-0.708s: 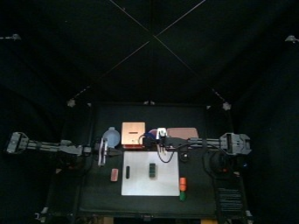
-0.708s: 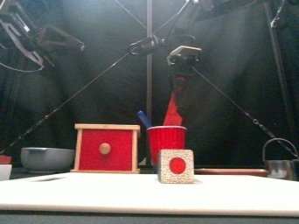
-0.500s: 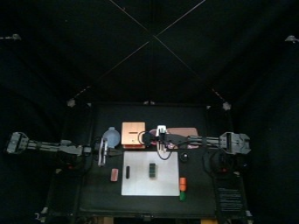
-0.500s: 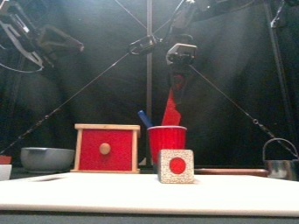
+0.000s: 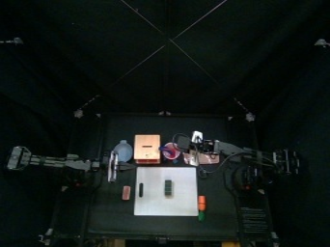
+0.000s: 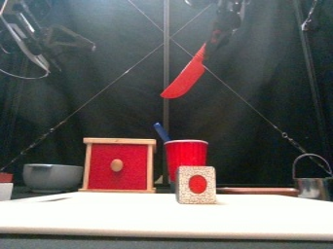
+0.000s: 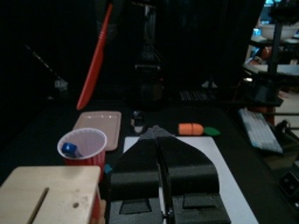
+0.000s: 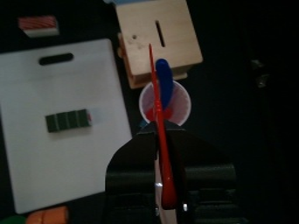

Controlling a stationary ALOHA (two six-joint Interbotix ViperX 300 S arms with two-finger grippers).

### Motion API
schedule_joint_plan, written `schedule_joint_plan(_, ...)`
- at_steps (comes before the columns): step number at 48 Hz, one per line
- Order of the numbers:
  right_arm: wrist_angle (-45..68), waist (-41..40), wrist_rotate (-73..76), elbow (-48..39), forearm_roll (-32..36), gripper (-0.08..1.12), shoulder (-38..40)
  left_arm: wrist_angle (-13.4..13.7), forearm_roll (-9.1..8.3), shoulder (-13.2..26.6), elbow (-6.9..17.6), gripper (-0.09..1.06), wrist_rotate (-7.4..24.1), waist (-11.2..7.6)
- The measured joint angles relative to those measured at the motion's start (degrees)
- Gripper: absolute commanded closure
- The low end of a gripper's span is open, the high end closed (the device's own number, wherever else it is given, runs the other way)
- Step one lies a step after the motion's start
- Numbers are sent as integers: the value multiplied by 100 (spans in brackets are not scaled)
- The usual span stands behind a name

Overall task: Cut the sushi into 4 pieces with the knife
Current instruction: Grasp knife edge with left hand

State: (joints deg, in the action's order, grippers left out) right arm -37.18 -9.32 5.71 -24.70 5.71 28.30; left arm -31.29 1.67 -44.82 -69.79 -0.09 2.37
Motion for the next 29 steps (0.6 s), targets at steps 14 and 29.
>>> schedule_joint_plan(14, 3639, 18, 70, -2391, -290, 92, 773, -88, 466, 659, 158, -1, 18, -18)
schedule_joint_plan(29, 4579, 404, 53, -2900, -360, 93, 466, -281, 202, 2206, 853, -3, 26, -62)
